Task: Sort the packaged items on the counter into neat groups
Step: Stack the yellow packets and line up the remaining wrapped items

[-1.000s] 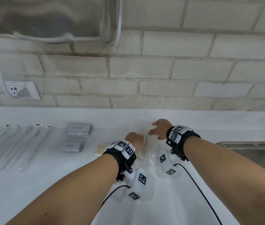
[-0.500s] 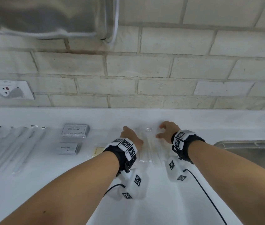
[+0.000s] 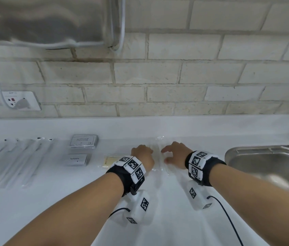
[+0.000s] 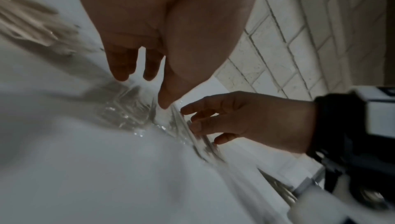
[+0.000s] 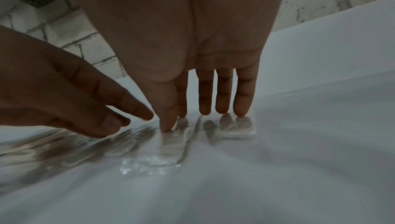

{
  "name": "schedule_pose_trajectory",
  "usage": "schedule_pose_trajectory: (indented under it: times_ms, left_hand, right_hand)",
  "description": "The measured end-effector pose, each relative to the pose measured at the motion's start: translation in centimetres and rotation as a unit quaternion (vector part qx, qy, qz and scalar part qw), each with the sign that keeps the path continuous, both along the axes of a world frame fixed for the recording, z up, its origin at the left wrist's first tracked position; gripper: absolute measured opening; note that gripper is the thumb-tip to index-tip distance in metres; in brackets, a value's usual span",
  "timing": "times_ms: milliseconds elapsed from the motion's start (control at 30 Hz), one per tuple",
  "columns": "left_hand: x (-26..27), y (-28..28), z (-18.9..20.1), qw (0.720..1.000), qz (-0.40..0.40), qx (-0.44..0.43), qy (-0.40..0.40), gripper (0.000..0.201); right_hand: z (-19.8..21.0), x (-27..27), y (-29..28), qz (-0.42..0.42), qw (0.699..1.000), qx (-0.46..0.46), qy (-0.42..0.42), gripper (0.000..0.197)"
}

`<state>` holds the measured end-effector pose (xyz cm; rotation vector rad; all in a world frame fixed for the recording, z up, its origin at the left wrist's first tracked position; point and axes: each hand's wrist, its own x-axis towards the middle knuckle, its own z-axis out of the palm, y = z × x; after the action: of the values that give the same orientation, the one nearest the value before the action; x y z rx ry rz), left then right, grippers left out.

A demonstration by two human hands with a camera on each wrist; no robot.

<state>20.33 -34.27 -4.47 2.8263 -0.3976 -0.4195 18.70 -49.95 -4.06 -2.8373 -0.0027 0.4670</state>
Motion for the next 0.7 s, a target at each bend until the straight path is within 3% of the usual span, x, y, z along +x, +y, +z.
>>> schedule_pose_trajectory:
  times_ms: [100, 200, 367, 467, 600, 700]
  left_hand:
    - [-1.1, 0.1, -0.3, 0.995, -0.068, 0.071, 0.011, 0.04]
    - [-1.3, 0.4, -0.3, 0.995, -0.077, 0.066, 0.012, 0.043]
    - [-2.0, 3.4, 2.3, 0.994, -0.038, -0.103, 0.001, 0.058]
    - [-2.2, 7.5, 4.7, 0.991, -0.019, -0.133, -0.024, 0.059]
    - [-1.9, 12.8, 6.0, 0.999, 0.013, -0.018, 0.026, 0.081]
    - [-1.7, 14.5, 4.8, 0.996, 0.031, 0.057, 0.059, 0.096]
  right_hand:
    - [0.4, -0.1, -0.4, -0.017, 1.0, -0.024, 0.002, 0.048]
    - [0.6, -0.2, -0.5, -0.029, 0.999, -0.039, 0.01, 0.046]
    - [2.0, -0.6, 1.3, -0.001, 0.999, -0.049, 0.003, 0.055]
    - [3.3, -1.3, 3.9, 0.062, 0.998, -0.033, 0.001, 0.063]
    - [4.1, -1.6, 8.5, 0.1, 0.994, -0.013, 0.028, 0.083]
    - [3.6, -0.9, 11.9, 0.084, 0.995, -0.022, 0.04, 0.092]
